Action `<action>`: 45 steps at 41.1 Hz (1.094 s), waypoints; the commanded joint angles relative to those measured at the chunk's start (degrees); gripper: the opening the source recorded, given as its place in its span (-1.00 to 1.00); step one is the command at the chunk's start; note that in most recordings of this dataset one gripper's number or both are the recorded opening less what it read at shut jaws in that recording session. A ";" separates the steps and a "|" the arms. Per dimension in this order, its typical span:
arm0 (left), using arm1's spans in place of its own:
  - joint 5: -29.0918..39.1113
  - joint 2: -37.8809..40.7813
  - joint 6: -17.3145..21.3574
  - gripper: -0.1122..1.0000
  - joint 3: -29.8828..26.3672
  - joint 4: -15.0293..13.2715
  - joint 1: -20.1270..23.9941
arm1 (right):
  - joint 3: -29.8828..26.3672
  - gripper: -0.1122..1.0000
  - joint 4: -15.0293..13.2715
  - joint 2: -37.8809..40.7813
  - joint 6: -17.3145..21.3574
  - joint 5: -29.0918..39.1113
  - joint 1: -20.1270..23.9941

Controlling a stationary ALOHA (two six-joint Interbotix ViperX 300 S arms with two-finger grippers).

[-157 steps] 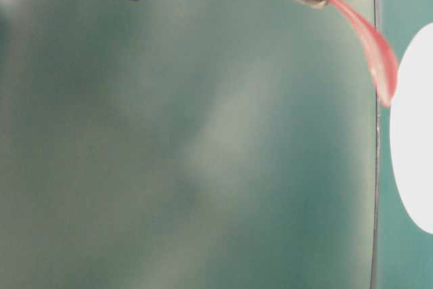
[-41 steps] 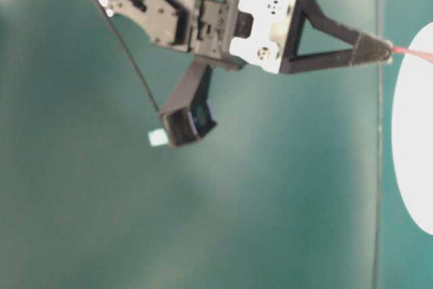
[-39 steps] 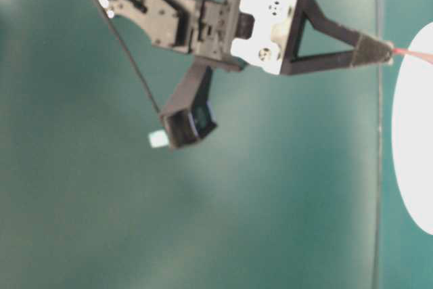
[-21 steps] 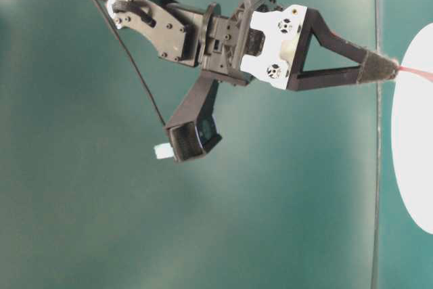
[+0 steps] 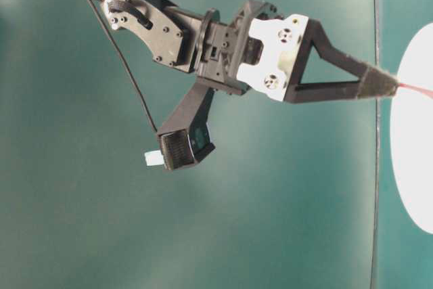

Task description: Scoop the yellow hexagonal prism block from the bowl with a spoon using the right arm.

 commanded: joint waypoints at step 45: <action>0.09 0.18 0.09 -0.68 -1.23 0.09 0.00 | 5.89 -0.37 0.18 -2.72 0.70 -13.18 0.53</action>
